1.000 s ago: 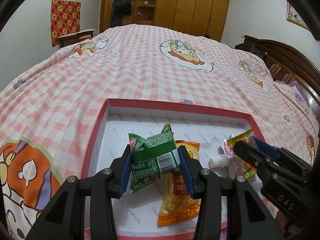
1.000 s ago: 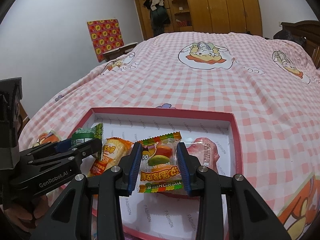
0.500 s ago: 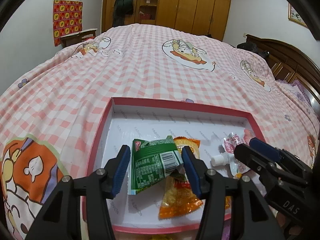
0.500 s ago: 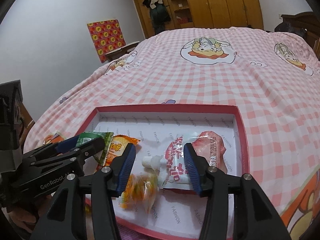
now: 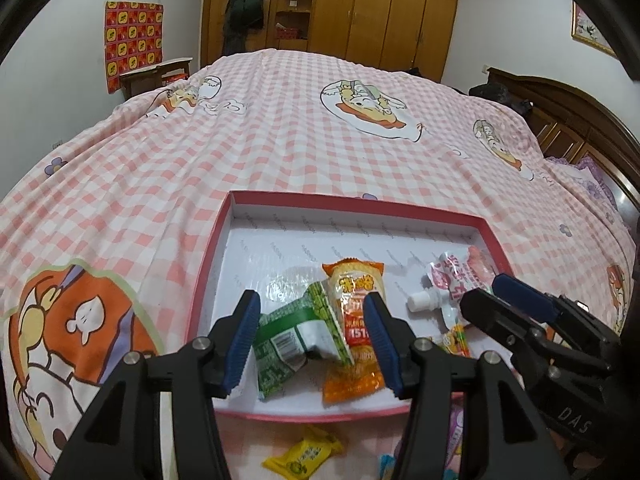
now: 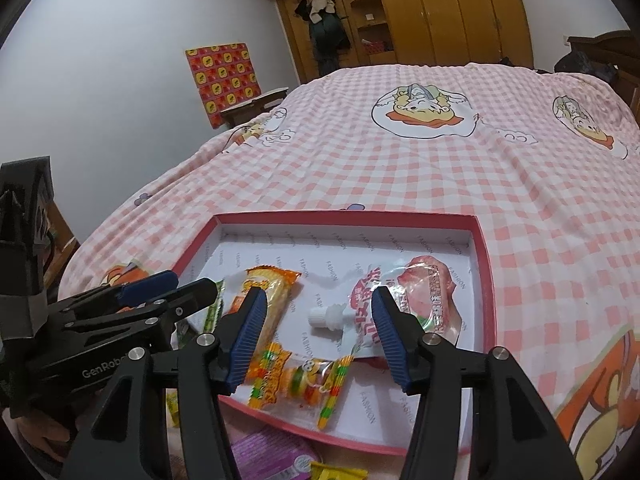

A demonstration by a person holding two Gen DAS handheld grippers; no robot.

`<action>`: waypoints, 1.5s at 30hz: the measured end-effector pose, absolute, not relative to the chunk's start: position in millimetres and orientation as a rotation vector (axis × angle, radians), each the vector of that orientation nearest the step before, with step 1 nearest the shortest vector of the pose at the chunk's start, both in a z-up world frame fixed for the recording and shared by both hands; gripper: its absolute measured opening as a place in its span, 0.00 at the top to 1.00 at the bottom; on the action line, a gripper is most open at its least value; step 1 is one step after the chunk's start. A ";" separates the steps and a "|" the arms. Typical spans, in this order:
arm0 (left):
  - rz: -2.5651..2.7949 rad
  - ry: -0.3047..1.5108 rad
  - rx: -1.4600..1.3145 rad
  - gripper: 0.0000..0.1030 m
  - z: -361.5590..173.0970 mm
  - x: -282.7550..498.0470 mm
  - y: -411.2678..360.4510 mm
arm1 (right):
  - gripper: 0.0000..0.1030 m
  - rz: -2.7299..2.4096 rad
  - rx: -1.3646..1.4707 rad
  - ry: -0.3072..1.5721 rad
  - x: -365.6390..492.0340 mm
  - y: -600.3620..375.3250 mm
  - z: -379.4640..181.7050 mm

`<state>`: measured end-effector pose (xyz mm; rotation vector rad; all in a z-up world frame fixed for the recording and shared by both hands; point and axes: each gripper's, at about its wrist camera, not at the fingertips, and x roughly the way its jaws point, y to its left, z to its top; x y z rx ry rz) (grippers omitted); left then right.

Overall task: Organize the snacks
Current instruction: 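Lower both snacks into the box and open both tools, then move both tools back toward the remaining snacks and approach the yellow candy with the left tool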

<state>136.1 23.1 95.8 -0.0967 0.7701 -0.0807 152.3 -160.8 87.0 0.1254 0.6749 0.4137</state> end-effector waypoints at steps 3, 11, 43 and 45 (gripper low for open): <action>-0.081 0.774 -0.102 0.45 97.2 130.1 24.4 | 0.46 0.418 0.123 0.674 145.5 -159.6 88.9; -0.086 0.780 -0.105 0.45 101.4 111.6 25.2 | 0.46 0.415 0.126 0.676 131.9 -159.6 90.7; -0.056 0.873 -0.142 0.45 71.7 60.8 42.0 | 0.46 0.387 0.153 0.765 72.1 -190.3 64.0; -0.053 0.884 -0.148 0.45 66.7 60.8 42.9 | 0.46 0.382 0.149 0.774 72.0 -190.9 60.7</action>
